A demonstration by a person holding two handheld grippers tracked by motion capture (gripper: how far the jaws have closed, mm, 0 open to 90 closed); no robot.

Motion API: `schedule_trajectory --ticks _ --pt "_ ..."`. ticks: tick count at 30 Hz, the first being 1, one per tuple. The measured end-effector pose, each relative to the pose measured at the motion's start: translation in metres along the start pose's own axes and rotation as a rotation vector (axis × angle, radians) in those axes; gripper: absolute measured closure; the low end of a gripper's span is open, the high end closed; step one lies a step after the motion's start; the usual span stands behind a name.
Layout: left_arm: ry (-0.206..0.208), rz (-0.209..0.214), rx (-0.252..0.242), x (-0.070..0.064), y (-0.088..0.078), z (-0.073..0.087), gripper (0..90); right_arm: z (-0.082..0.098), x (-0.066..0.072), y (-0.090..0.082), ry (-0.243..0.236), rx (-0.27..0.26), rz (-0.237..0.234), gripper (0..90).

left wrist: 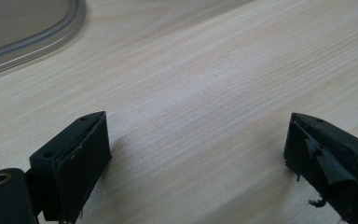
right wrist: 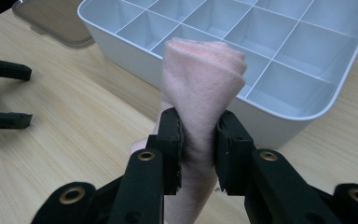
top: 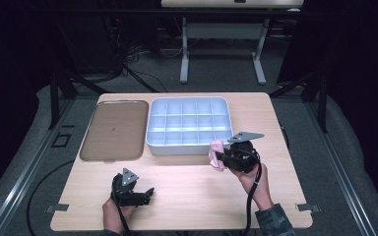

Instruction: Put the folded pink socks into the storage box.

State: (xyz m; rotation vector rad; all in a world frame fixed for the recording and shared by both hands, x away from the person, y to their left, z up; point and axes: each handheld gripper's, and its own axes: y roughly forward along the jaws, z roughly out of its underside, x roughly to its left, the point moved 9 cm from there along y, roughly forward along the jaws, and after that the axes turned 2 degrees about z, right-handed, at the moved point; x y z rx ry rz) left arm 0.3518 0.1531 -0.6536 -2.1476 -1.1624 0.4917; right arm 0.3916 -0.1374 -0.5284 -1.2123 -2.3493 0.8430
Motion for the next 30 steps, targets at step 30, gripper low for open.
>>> schedule_trajectory --ticks 30 --pt "-0.001 -0.001 0.000 0.000 0.000 0.000 6.7 -0.049 -0.039 0.000 -0.009 -0.077 0.093 73.6"
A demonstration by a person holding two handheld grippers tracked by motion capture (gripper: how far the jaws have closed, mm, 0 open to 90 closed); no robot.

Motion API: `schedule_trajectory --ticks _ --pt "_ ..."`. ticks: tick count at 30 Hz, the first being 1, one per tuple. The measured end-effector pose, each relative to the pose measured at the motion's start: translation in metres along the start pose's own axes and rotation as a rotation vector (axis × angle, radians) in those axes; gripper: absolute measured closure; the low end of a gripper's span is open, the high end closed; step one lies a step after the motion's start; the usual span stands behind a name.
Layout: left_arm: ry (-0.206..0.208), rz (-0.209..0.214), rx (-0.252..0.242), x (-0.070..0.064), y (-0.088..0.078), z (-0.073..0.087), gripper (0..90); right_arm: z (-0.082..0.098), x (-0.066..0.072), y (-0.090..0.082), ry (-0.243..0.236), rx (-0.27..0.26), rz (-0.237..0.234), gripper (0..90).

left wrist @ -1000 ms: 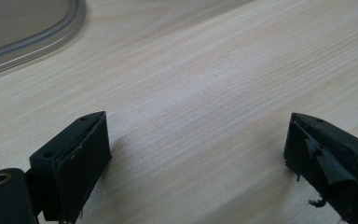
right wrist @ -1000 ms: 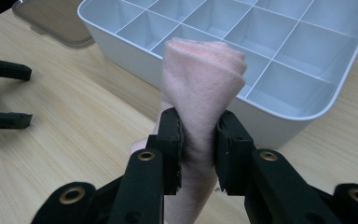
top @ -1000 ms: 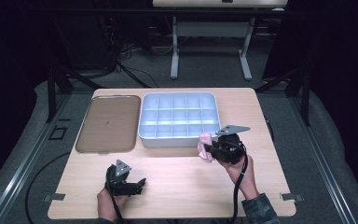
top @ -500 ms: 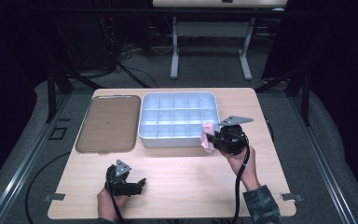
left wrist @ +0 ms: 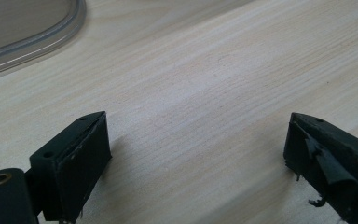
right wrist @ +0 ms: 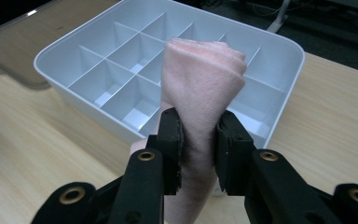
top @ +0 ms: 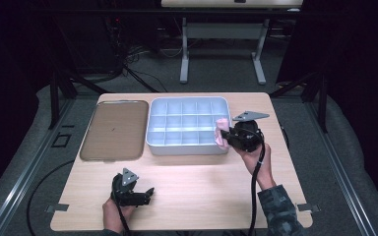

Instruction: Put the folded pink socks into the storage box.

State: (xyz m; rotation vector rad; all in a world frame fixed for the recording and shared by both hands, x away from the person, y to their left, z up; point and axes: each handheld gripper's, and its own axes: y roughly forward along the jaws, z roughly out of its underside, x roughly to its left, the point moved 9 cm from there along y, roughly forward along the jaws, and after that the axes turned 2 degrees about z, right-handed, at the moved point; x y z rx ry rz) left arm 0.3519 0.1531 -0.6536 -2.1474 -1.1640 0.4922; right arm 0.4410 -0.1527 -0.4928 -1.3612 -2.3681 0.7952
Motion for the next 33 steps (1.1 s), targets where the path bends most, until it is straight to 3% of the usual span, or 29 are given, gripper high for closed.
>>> schedule_trajectory --ticks 11,20,33 --pt "0.000 0.000 0.000 0.000 0.000 0.000 6.7 -0.011 -0.016 0.016 -0.019 -0.002 0.061 73.6" --pt "0.000 0.000 0.000 0.000 0.000 0.000 6.7 -0.010 -0.025 0.037 -0.008 0.011 0.082 73.6" --pt "0.001 -0.002 0.001 0.000 0.000 0.000 6.9 0.000 -0.035 0.066 -0.031 0.078 0.130 73.2"
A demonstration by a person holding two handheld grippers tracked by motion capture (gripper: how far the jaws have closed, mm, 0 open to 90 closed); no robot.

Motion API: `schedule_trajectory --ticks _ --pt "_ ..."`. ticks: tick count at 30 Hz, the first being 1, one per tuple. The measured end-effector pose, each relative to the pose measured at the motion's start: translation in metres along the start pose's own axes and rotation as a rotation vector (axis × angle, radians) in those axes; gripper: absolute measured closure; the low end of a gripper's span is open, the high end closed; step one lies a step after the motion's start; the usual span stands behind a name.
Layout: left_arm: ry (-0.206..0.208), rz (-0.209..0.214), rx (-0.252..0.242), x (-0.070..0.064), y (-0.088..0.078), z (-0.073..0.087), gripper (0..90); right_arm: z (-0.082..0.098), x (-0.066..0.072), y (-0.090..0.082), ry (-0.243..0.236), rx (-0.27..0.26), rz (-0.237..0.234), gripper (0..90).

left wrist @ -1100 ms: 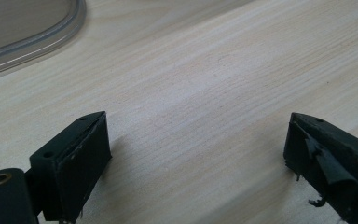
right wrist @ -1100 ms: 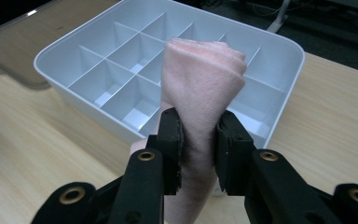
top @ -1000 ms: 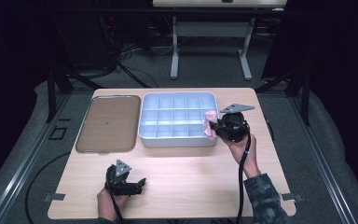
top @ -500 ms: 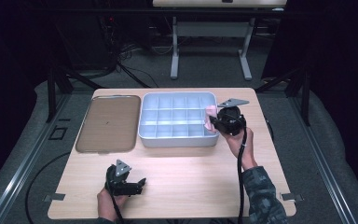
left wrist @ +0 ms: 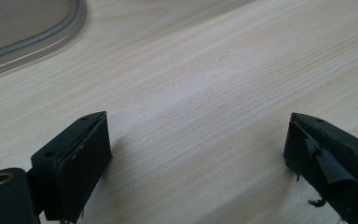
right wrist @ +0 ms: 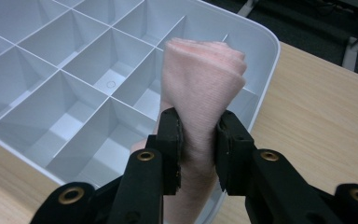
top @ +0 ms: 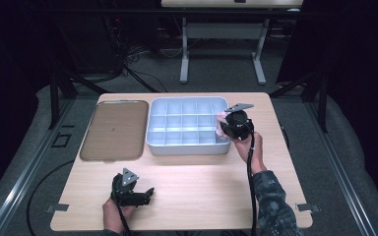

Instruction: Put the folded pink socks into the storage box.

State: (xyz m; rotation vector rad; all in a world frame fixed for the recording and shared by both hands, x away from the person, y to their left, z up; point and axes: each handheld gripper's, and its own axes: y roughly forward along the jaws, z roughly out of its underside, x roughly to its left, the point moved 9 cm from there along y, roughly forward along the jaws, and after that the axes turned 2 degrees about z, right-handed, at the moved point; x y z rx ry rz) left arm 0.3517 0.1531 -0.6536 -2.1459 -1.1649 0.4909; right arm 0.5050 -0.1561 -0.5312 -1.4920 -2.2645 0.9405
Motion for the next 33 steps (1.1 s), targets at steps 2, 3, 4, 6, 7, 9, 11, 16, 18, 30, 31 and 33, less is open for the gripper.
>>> schedule_trajectory --ticks 2,3,4,6,7,9,11,16,18,30,31,33 --pt "0.000 -0.001 0.000 0.000 0.000 0.000 6.9 0.003 0.000 0.007 -0.009 0.028 0.015 73.0" --pt "-0.001 0.000 0.000 0.000 0.000 0.000 6.9 0.003 0.000 0.007 -0.009 0.028 0.015 73.0" --pt "0.000 -0.001 0.000 0.000 0.000 0.000 7.0 0.005 0.001 0.011 -0.012 0.039 0.019 72.9" --pt "0.002 -0.002 -0.002 0.000 0.000 0.000 7.0 0.008 0.001 0.015 -0.028 0.052 0.033 72.8" --pt "0.002 -0.002 -0.002 0.000 0.000 0.000 7.0 0.008 0.001 0.015 -0.028 0.052 0.033 72.8" --pt "0.000 -0.002 -0.003 0.000 0.000 0.000 7.0 0.010 0.000 0.018 -0.026 0.066 0.038 72.7" --pt "0.001 -0.002 -0.003 0.000 0.000 0.000 7.0 0.012 0.000 0.021 -0.023 0.072 0.036 72.5" --pt "0.000 -0.002 -0.003 0.000 0.000 0.000 7.0 0.016 -0.001 0.027 -0.018 0.089 0.042 71.8" --pt "0.000 -0.002 -0.003 0.000 0.000 0.000 7.0 0.018 -0.001 0.028 -0.016 0.094 0.037 70.8" --pt "0.000 -0.003 -0.004 0.000 0.000 0.000 7.0 0.024 -0.002 0.022 -0.007 0.110 0.016 63.1" --pt "0.000 -0.003 -0.004 0.000 0.000 0.000 7.0 0.026 0.000 0.021 -0.012 0.107 0.015 62.5" --pt "0.000 -0.003 -0.004 0.000 0.000 0.000 7.0 0.030 0.001 0.021 -0.010 0.121 0.005 61.4"
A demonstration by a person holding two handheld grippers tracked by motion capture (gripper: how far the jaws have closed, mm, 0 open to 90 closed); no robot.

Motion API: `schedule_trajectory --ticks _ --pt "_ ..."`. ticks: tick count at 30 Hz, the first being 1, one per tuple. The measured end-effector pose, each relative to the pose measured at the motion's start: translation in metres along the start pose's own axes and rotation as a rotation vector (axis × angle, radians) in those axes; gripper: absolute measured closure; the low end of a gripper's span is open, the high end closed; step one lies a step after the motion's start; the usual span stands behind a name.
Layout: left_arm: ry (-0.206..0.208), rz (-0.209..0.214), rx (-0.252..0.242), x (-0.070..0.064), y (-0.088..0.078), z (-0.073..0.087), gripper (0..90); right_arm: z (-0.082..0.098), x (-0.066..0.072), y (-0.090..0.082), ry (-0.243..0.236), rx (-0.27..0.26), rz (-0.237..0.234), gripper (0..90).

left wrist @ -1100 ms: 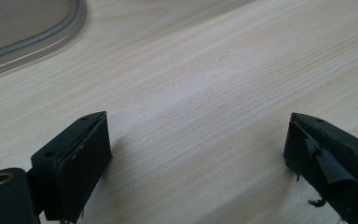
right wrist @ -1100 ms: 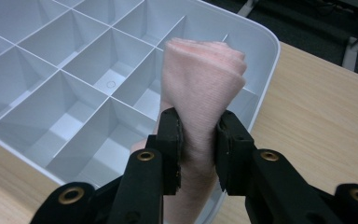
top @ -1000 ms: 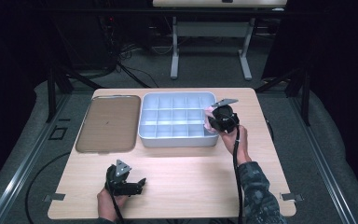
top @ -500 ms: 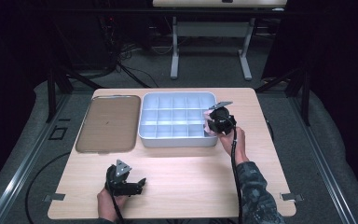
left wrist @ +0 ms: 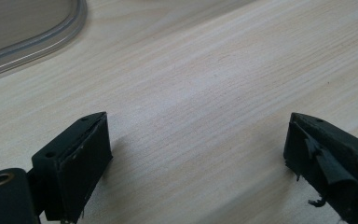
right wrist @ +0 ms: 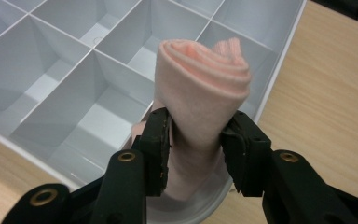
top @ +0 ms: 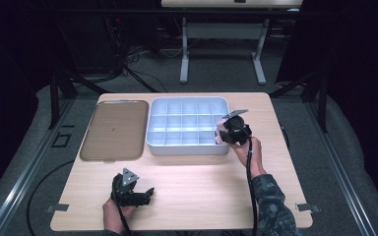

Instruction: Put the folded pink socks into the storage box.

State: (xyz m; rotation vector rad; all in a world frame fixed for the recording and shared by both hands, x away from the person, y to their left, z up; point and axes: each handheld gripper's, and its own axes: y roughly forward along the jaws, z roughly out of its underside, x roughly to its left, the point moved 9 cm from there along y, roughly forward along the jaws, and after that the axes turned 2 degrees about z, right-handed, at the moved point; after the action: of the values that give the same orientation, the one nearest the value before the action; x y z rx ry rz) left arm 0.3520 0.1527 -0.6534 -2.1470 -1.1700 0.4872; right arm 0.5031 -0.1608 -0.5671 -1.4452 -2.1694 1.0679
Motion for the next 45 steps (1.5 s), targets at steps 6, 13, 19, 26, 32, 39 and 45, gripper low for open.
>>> schedule_trajectory --ticks 6,13,19,26,32,39,45 --pt "0.000 0.000 0.000 0.000 0.000 0.000 7.0 0.001 0.002 -0.009 0.039 -0.020 -0.037 57.7" --pt "0.000 0.000 0.000 0.000 0.000 0.000 7.1 -0.002 0.004 -0.020 0.048 -0.038 -0.035 53.4" --pt "0.000 0.000 0.000 0.000 0.000 0.000 7.1 -0.001 0.004 -0.017 0.045 -0.026 -0.034 62.2" --pt "0.000 0.001 0.000 0.000 0.000 0.000 7.2 0.000 0.003 -0.009 0.052 -0.019 -0.038 72.7" --pt "0.000 0.001 0.000 0.000 0.000 0.000 7.2 0.001 0.002 -0.011 0.066 -0.020 -0.049 65.6" --pt "0.000 0.001 0.000 0.000 0.000 0.000 7.3 0.002 -0.002 -0.031 0.098 -0.057 -0.084 44.8" --pt "0.001 0.001 0.000 0.000 0.000 0.000 7.3 0.012 -0.004 -0.056 0.096 -0.085 -0.095 28.3"
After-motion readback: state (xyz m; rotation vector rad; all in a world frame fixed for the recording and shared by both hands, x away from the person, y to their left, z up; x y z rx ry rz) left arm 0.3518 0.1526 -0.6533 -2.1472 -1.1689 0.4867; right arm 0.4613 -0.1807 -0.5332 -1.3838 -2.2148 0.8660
